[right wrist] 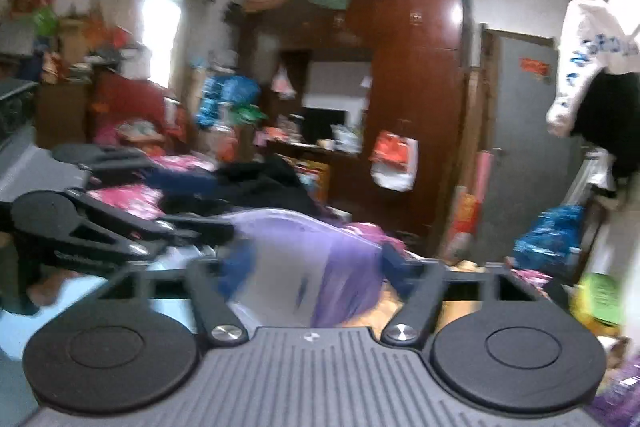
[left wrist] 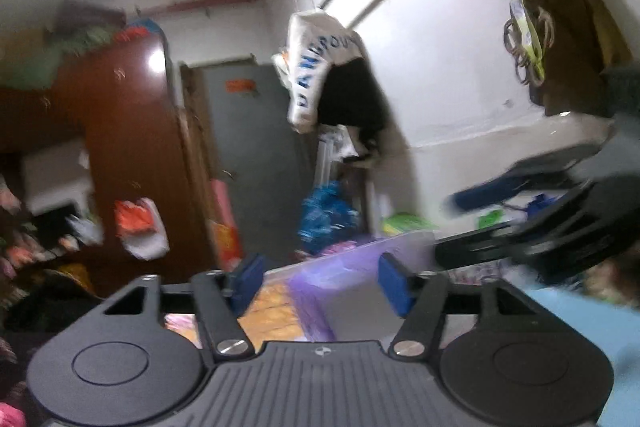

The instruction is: Organize objects

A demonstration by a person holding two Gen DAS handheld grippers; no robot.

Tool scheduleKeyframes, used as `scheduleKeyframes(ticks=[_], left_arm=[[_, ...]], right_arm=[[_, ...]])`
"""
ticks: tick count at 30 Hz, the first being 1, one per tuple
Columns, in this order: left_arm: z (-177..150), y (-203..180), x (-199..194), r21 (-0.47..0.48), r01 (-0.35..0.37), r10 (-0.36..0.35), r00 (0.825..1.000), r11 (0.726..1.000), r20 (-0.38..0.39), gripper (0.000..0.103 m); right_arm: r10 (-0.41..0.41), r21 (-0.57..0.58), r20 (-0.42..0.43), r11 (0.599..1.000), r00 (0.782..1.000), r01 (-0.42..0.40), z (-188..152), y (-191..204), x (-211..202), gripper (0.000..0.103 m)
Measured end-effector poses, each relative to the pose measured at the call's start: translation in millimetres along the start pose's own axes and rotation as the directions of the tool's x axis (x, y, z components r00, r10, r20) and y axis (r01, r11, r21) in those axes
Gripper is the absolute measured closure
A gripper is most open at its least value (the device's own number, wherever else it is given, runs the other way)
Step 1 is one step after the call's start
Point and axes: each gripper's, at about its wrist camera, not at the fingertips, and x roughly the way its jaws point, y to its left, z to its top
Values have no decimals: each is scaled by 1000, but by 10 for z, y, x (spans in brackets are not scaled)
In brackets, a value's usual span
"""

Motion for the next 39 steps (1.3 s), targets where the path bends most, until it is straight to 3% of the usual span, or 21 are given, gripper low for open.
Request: scheduleKeyframes(ticks=[2,6,10,13,17,23,32,39], left_arm=[[-85,12,-175,-9,-15,15,1000,1000,3,27],[-206,-49,-623,-90,51,-51,999,995,3,24],[-426,-407,-987,-108,100,-107,992,989,-62,19],[-608,-706,-1161,-119,113,-128,983,986,-132,19],[-760,-972,-1166,-123,152,-176,962,981,-207,19],[-834,-978,-1108,-180,152,-192,954,972,-229,19],[-932,-1194,-1117,-166,145,-183,952,976,-247,19],[-968,-1193,-1105,-161,126,-164,953,979,-254,19]], right_arm=[[0,64,32,998,999,-2,-112,-29,-327,0],[-12,160,-82,987,997,25,-405,37,-737,0],[-23,239,-210,968,977,75,-756,186,-938,0],[8,305,-223,950,975,62,-922,229,-1036,0],[27,351,-257,934,966,68,-908,151,-951,0],[33,371,-273,926,961,73,-822,78,-784,0],[27,345,-275,936,961,73,-762,240,-628,0],[117,409,-254,913,960,-3,-761,175,-573,0]])
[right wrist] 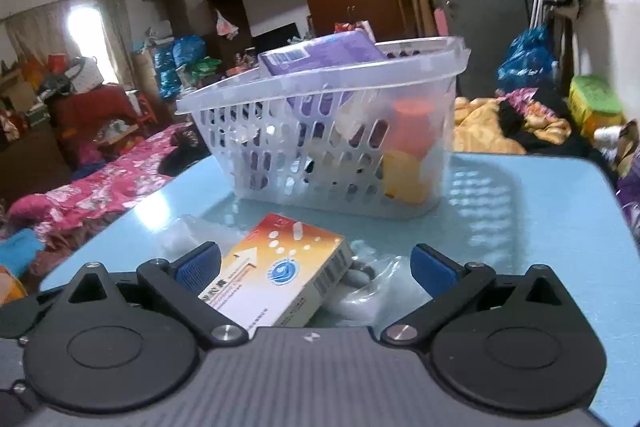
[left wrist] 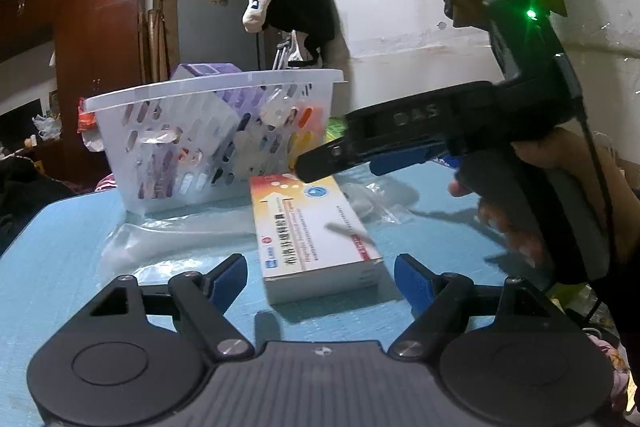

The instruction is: Organize objects

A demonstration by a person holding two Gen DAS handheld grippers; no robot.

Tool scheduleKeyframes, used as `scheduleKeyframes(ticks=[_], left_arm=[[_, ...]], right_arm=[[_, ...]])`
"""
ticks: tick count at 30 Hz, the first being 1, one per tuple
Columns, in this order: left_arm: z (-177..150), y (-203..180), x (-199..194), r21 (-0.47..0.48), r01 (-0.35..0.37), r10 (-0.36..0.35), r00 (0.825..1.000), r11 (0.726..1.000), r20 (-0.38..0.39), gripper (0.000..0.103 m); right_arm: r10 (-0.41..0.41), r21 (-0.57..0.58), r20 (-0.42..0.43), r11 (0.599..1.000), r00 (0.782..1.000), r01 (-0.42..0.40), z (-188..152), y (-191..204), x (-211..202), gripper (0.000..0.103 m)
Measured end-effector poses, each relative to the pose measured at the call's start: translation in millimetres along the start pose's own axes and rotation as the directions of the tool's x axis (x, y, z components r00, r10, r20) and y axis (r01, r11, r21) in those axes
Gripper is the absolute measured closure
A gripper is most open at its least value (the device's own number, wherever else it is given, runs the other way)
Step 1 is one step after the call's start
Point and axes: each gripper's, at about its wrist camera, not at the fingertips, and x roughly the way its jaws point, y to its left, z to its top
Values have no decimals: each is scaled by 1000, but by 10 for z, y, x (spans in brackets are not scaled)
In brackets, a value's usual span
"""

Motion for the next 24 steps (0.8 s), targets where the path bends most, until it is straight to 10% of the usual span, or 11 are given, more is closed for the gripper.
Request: scheduleKeyframes(ticks=[9,17,24], left_arm=[[-66,426,-267,0,43,-43,997,999,67,20],[-32,612,-27,-2,152,-152,988,988,-12,53],[-34,554,132,7,182,-182,982,983,-48,57]], right_arm=[[34,-159,-8,987,999,-35,-400,249,-360,14],[80,-308,-85,946,993,-103,-430,419,-186,35],[77,-345,-108,932,991,-110,-446,465,-136,40]])
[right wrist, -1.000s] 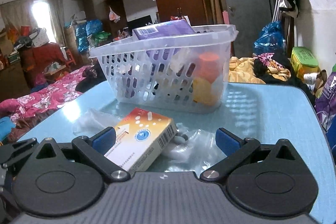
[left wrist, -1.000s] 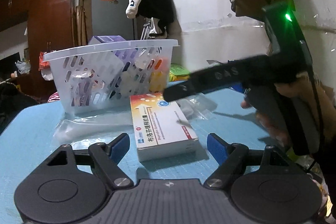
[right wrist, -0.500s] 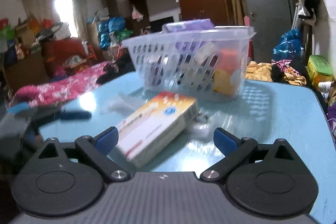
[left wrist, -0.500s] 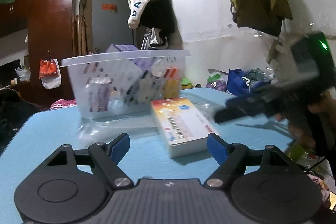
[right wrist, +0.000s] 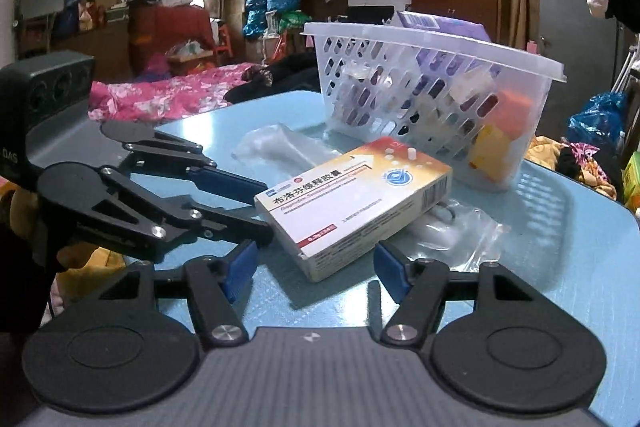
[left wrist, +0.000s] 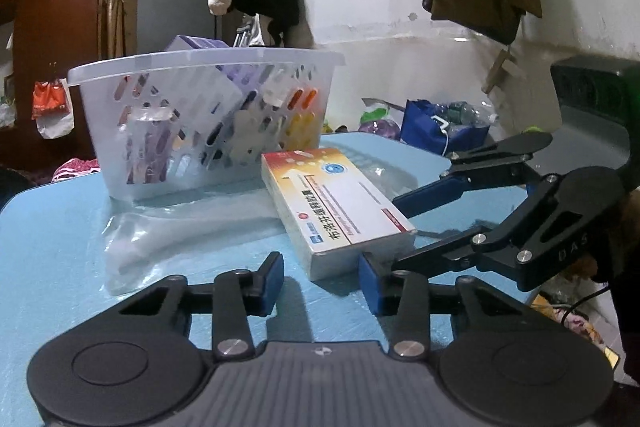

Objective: Organize objects
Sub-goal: 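Clamp the white-and-orange medicine box between the left and right tools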

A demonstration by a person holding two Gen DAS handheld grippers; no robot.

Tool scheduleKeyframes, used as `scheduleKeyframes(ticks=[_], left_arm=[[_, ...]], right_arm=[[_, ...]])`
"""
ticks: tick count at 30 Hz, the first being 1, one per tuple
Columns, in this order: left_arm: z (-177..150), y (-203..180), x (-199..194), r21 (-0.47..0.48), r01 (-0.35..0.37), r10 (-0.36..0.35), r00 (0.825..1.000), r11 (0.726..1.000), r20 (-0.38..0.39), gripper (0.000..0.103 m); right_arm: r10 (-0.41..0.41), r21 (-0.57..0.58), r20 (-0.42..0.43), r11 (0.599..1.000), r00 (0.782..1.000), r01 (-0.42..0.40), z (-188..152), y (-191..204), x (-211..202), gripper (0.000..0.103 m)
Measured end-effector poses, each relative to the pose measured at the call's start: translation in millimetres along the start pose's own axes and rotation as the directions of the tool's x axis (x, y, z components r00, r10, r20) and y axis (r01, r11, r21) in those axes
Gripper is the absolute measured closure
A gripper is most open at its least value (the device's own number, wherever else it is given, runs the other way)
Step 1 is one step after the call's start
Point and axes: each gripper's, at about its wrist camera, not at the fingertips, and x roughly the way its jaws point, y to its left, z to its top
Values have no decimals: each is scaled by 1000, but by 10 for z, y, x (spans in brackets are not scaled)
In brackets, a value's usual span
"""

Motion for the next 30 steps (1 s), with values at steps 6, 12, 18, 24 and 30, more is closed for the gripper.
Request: scheduleKeyframes(ticks=[6,12,18,24,30], left_arm=[[-22,-104,-15,57,13,-14,1000,998,19,61],[-72,-195,-149,135,115,-123,991,984,49,61],[-159,-236,-132,155,198,-206,978,968,38,61],[-193,-197,-143,132,229,-238,970,965,57,72],[-229,-163,-136,97,213,-221,972,972,83,82]], right_arm=[[13,-24,2,1000,1000,-13,-54,-8,-25,54],[36,-30,41,999,999,-35,-198,-94,-238,60],[58,-1,94,998,994,-59,-347,-135,-393,62],[20,-6,144,1000,989,-19,-396,-70,-447,64],[-21,-9,169,1000,985,23,-445,-13,-438,66]])
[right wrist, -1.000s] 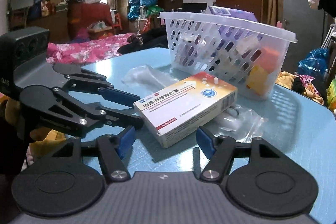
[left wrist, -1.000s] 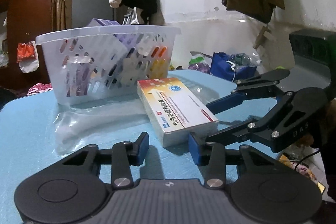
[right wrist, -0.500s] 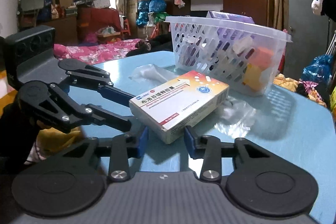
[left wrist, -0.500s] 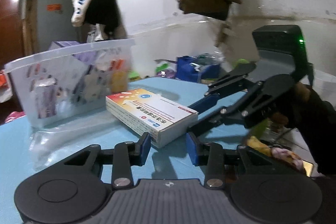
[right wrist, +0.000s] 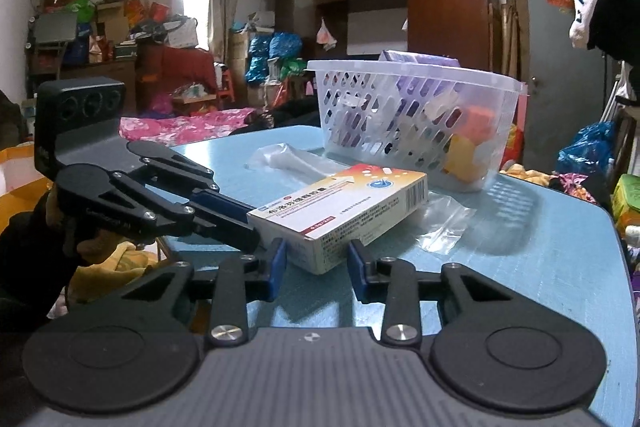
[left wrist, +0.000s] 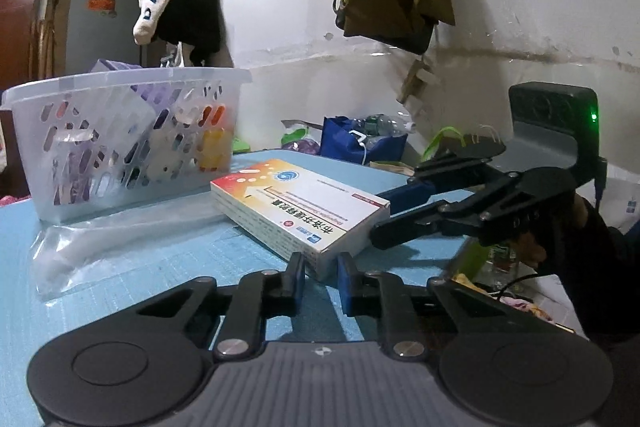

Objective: Organize objects
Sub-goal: 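Clamp the white-and-orange medicine box between the left and right tools, then lift the medicine box with both tools and drop it into the basket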

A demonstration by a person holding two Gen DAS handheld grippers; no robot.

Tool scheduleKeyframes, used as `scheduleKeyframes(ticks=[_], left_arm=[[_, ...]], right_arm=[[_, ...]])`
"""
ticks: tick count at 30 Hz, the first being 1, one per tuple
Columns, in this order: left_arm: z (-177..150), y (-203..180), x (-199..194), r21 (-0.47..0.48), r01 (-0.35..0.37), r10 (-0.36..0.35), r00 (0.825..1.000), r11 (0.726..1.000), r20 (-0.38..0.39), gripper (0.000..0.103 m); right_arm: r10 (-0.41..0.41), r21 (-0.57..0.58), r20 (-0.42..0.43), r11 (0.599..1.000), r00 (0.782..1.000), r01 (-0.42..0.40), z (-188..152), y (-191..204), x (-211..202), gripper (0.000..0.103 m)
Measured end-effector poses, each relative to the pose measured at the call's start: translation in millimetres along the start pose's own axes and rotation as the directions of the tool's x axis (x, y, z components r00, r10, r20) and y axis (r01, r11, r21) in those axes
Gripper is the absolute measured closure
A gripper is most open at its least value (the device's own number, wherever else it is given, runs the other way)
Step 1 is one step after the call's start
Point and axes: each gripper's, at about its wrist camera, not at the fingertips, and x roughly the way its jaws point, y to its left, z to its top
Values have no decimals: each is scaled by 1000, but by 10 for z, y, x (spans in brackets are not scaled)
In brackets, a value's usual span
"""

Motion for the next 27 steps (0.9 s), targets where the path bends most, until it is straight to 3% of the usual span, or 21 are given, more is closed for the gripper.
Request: scheduleKeyframes(ticks=[11,27], left_arm=[[-46,-29,-49,6,-29,28,999,1000,38,82],[-97,-24,-99,-22,-43,44,996,999,77,82]], right_arm=[[-82,-37,59,996,995,84,-27,194,-9,68],[-92,30,97,996,991,89,-81,258,-25,69]])
